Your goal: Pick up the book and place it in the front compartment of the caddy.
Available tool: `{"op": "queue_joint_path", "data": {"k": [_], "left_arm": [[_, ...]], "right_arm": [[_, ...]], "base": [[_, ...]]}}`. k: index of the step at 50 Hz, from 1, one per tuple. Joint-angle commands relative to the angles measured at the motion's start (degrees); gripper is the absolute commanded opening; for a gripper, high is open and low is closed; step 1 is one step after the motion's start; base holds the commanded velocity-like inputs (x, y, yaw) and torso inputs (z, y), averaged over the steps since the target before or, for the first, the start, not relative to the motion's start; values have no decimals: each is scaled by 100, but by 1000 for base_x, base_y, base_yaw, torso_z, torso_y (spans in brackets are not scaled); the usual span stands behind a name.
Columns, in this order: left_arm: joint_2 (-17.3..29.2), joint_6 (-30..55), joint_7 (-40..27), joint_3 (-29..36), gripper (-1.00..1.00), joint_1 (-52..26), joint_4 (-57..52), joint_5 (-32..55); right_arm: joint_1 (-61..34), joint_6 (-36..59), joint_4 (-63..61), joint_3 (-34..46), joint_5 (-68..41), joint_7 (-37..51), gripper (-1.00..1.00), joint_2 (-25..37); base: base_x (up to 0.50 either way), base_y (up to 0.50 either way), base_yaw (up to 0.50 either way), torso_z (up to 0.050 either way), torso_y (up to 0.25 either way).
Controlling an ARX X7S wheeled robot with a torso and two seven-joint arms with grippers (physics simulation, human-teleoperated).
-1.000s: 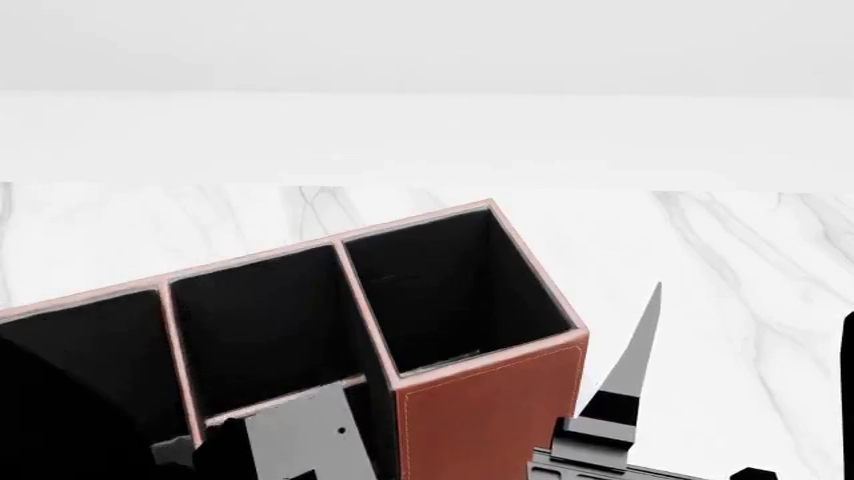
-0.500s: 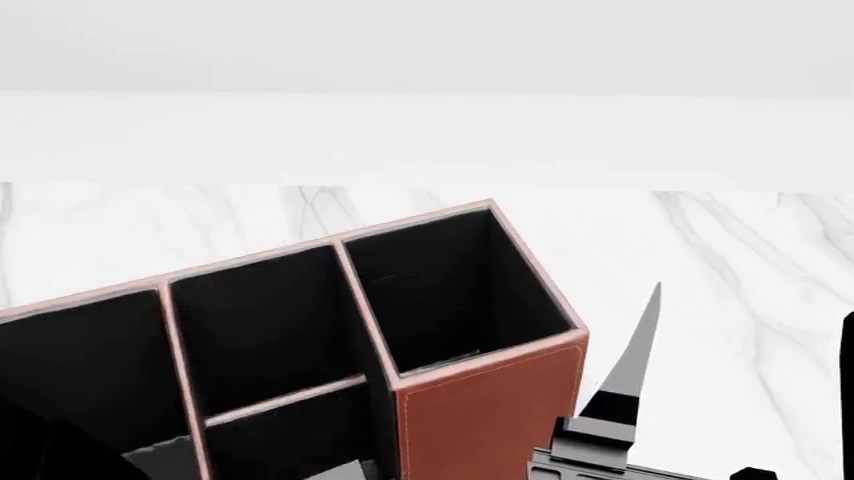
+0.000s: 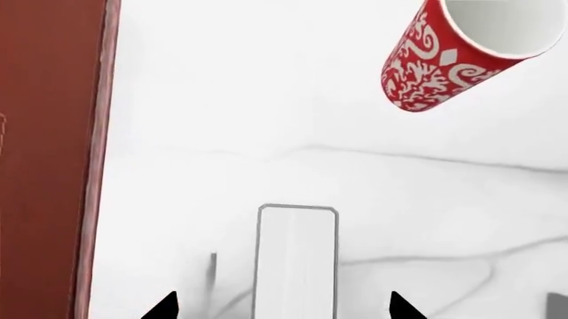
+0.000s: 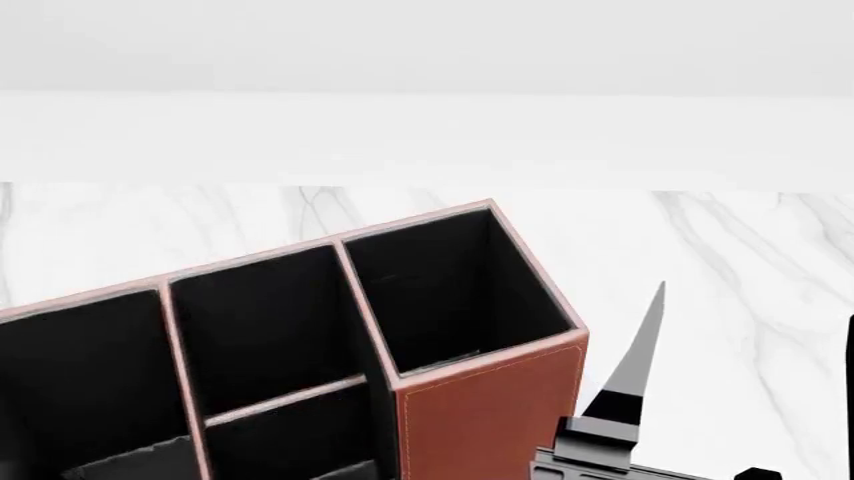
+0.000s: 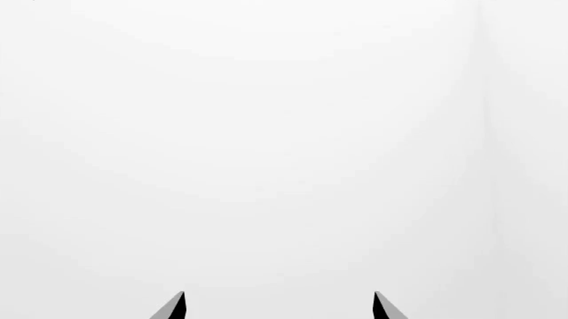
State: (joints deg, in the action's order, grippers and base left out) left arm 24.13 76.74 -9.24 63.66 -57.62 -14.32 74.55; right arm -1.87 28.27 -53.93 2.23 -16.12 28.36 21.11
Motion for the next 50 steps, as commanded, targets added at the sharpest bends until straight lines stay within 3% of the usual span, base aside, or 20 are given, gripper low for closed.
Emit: {"op": "queue_joint_path", "data": {"k": [1, 16, 17, 34, 50], "left_arm": [[3, -132, 110, 213, 100, 52, 24, -228], [-33, -387, 298, 429, 100, 86, 169, -551], [-37, -390, 285, 439, -100, 88, 165, -560], [120, -391, 485, 484, -100, -177, -152, -511], [513, 24, 974, -319, -100, -1693, -919, 619]], "right_arm": [[5, -34, -1, 40, 0, 31, 100, 48], [19, -118, 76, 43, -41, 60, 100, 78], [19, -121, 77, 45, -42, 64, 100, 79], [3, -106, 54, 69, -90, 131, 100, 118], [2, -77, 16, 78, -131, 202, 100, 163]], "base": [[0, 0, 0, 0, 0], [0, 0, 0, 0, 0], [0, 0, 0, 0, 0], [0, 0, 0, 0, 0], [0, 0, 0, 0, 0]]}}
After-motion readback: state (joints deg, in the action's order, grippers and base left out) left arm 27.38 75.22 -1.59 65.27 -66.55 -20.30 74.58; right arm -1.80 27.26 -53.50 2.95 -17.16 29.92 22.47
